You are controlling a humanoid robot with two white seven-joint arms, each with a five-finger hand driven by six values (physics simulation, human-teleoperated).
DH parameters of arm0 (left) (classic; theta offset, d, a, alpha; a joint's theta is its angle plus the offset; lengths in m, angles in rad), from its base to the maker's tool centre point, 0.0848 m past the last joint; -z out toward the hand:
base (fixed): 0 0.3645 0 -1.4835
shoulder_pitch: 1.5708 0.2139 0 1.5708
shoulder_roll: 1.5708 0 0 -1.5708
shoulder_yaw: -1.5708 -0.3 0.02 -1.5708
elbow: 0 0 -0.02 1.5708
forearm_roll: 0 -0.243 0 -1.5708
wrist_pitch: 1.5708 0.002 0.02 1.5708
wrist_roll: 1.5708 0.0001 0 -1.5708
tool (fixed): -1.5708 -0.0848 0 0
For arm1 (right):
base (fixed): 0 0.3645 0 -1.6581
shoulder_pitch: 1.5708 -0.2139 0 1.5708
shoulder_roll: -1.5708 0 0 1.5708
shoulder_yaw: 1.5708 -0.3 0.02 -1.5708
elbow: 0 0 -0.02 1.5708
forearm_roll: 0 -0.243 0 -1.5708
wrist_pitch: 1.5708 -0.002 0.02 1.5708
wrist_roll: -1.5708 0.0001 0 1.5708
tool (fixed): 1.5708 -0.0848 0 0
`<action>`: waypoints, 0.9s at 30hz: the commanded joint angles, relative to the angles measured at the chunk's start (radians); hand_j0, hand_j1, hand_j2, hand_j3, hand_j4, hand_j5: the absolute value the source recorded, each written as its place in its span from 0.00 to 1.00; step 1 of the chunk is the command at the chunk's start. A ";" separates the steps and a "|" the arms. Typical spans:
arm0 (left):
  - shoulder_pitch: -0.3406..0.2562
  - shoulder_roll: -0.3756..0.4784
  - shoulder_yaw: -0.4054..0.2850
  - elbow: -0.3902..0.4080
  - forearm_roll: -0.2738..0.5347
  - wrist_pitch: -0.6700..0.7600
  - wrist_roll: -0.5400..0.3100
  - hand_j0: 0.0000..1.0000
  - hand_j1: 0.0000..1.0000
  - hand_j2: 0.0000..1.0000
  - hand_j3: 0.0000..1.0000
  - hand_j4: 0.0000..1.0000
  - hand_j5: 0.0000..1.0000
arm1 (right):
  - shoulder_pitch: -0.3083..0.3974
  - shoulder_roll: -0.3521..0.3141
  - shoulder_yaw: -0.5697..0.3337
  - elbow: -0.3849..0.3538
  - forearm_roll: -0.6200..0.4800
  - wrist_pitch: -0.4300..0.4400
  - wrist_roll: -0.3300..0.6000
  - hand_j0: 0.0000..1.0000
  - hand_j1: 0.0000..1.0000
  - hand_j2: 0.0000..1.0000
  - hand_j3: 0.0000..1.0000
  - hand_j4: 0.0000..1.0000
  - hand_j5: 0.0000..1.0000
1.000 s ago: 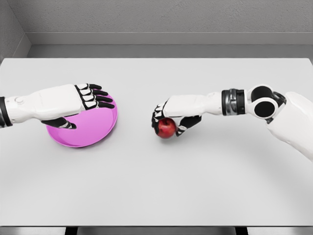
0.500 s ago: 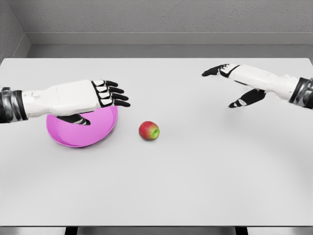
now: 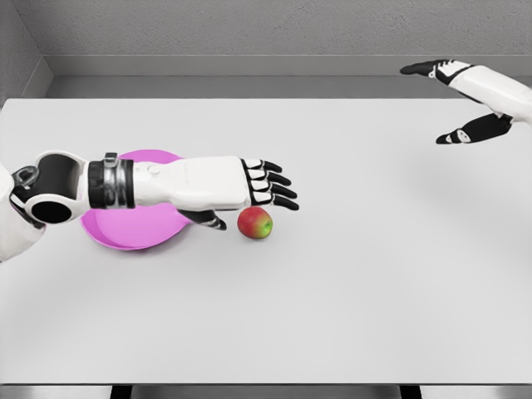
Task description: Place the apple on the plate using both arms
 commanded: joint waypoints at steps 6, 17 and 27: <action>-0.002 -0.039 -0.045 0.053 0.002 0.002 -0.006 1.00 1.00 1.00 1.00 1.00 1.00 | 0.043 0.000 0.025 0.000 -0.007 0.003 -0.001 1.00 1.00 1.00 1.00 1.00 1.00; -0.017 -0.071 -0.070 0.116 -0.051 0.068 -0.036 1.00 1.00 1.00 1.00 1.00 1.00 | 0.040 -0.001 0.024 0.001 -0.004 0.003 -0.001 1.00 1.00 1.00 1.00 1.00 1.00; -0.031 -0.125 -0.105 0.196 -0.064 0.063 -0.041 1.00 1.00 1.00 1.00 1.00 1.00 | 0.032 -0.001 0.024 0.000 -0.003 0.003 -0.001 1.00 1.00 1.00 1.00 1.00 1.00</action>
